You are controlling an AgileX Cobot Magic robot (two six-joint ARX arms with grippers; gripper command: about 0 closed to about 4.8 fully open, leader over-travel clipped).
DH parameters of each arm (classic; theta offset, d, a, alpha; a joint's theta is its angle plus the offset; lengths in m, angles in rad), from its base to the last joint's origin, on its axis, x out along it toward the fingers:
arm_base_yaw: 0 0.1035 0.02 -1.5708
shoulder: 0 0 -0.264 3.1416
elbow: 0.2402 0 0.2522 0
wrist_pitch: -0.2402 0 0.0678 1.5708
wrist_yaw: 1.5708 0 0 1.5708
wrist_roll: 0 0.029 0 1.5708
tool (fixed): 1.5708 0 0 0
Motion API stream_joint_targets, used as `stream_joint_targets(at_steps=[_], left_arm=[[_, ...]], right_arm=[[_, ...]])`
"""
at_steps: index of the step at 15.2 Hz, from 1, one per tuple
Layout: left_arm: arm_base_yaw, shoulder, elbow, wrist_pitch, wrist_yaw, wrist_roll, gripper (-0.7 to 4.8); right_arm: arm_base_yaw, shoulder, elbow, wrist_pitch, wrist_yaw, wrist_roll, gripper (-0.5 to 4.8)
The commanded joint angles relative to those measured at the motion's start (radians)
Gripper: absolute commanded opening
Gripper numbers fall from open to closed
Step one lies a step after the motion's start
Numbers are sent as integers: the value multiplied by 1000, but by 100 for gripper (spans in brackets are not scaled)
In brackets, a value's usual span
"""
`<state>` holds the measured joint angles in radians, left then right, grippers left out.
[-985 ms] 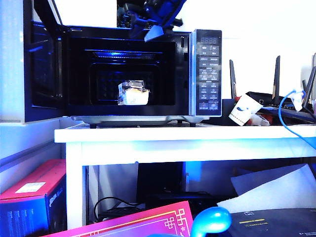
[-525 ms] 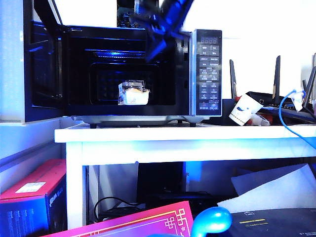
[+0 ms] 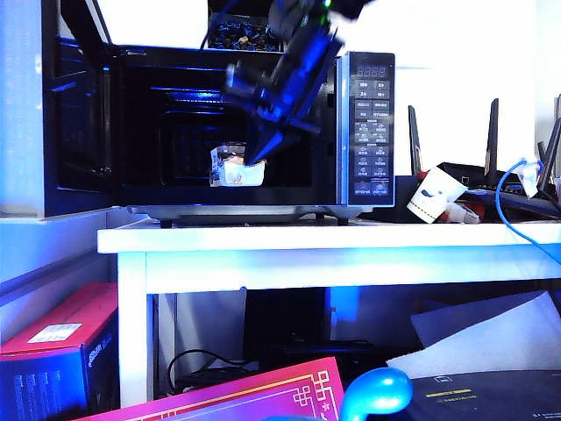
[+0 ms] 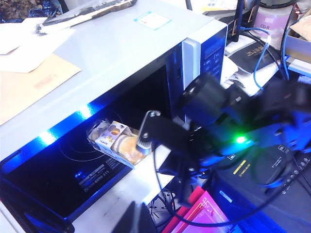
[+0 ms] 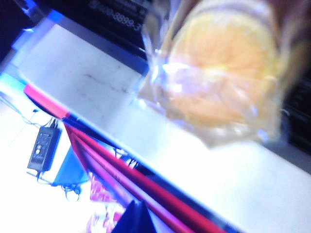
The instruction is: Open the microwave door, place the box of snacks from the top of the microwave inside, then close the microwave door.
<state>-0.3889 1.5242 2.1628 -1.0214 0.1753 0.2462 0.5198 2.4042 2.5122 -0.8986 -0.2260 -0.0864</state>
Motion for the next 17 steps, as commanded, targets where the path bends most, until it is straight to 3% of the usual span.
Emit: stream_joint_targets(at_steps=[1, 11, 17], left_arm=[[-1, -5, 3, 4, 5, -3, -6], [-1, -4, 3, -17, 4, -3, -6], [-2, -5, 3, -41, 4, -3, -6]], right_arm=[[1, 31, 5, 121, 0, 8, -5], [3, 127, 5, 517, 58, 15, -5], [3, 180, 6, 625, 78, 14, -5]])
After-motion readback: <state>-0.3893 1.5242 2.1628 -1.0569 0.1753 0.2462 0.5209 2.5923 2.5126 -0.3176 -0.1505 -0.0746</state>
